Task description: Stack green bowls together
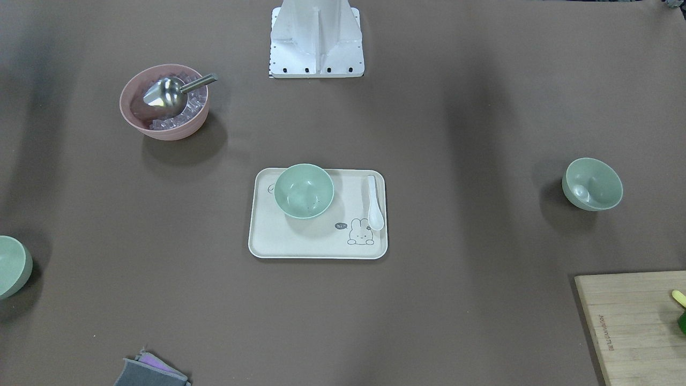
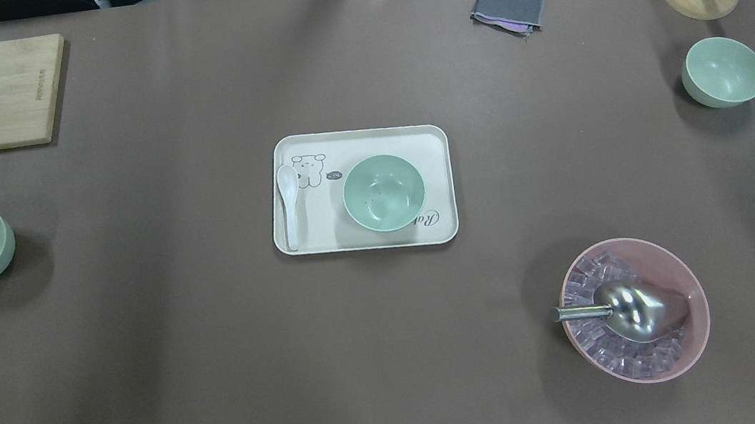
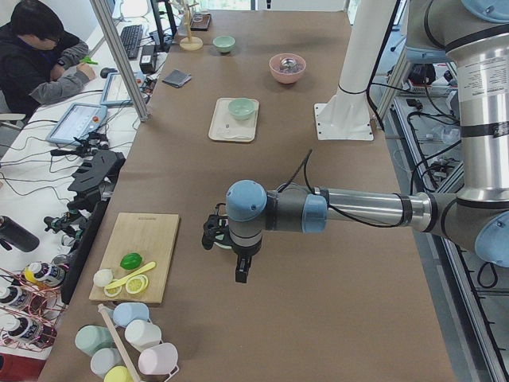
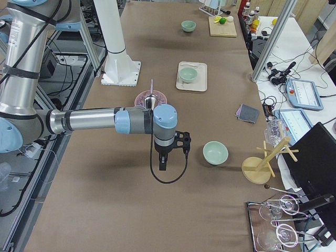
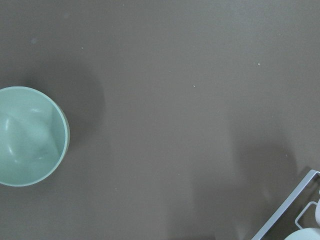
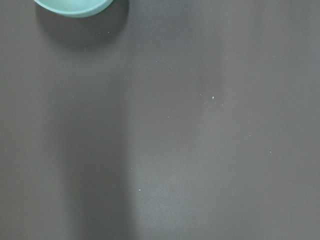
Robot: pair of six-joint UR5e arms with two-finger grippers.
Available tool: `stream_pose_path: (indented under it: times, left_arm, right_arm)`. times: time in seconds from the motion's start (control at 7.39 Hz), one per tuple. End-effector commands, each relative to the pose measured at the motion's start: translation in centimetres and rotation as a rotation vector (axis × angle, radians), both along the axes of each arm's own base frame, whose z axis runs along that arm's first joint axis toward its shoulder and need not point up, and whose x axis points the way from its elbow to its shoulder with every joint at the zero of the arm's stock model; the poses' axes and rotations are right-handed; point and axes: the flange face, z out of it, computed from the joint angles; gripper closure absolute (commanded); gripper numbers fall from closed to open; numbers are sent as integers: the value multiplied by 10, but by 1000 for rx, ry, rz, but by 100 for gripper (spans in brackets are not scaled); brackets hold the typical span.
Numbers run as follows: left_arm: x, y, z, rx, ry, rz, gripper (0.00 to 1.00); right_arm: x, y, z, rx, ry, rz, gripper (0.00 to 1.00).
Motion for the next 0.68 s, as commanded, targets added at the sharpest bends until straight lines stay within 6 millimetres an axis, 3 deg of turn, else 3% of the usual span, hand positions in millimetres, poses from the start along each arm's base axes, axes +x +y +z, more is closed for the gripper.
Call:
stream_pose_path:
  times: [0.0,0.54]
  left_arm:
    - [0,-9,-11,87,-7,-3,1]
    - [0,-27,-41,377,-12,-6,1]
  right_arm:
    - [0,-3,-2,31,-3,3,0]
    - [-1,-19,-38,328,-25,21,0]
